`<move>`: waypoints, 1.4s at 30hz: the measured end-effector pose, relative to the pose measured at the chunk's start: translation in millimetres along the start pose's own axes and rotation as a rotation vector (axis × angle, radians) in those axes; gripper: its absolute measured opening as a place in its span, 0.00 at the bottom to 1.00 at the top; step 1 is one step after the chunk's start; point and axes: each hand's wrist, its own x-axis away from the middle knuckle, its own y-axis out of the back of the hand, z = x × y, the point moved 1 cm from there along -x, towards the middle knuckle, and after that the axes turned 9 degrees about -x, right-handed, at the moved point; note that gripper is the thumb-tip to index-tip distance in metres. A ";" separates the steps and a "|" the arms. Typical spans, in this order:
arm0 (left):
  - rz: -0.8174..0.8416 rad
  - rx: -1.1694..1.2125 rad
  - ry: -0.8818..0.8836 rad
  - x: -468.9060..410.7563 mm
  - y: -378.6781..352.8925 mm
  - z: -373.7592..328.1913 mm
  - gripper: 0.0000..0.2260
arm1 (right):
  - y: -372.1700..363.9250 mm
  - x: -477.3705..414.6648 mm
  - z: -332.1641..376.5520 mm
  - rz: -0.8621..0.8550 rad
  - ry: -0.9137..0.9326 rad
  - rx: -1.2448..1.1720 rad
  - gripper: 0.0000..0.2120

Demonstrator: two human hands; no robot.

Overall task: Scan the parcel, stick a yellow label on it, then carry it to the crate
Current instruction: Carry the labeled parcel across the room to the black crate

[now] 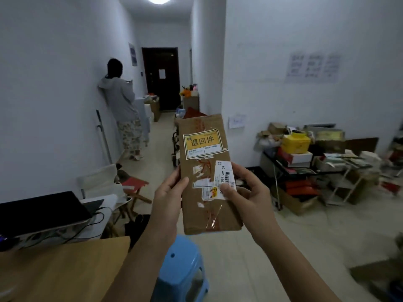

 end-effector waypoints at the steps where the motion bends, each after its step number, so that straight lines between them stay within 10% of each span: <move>1: 0.021 0.002 -0.007 -1.1 -16.4 0.0 0.13 | 14.3 -1.5 6.1 -0.016 0.010 0.013 0.24; 22: 0.077 -0.043 0.031 -14.9 -249.9 34.6 0.16 | 238.9 -44.6 50.6 -0.079 0.004 0.004 0.23; 42: 0.122 0.062 0.043 -133.3 -178.6 32.4 0.16 | 148.0 -130.9 -2.9 -0.161 0.034 -0.010 0.22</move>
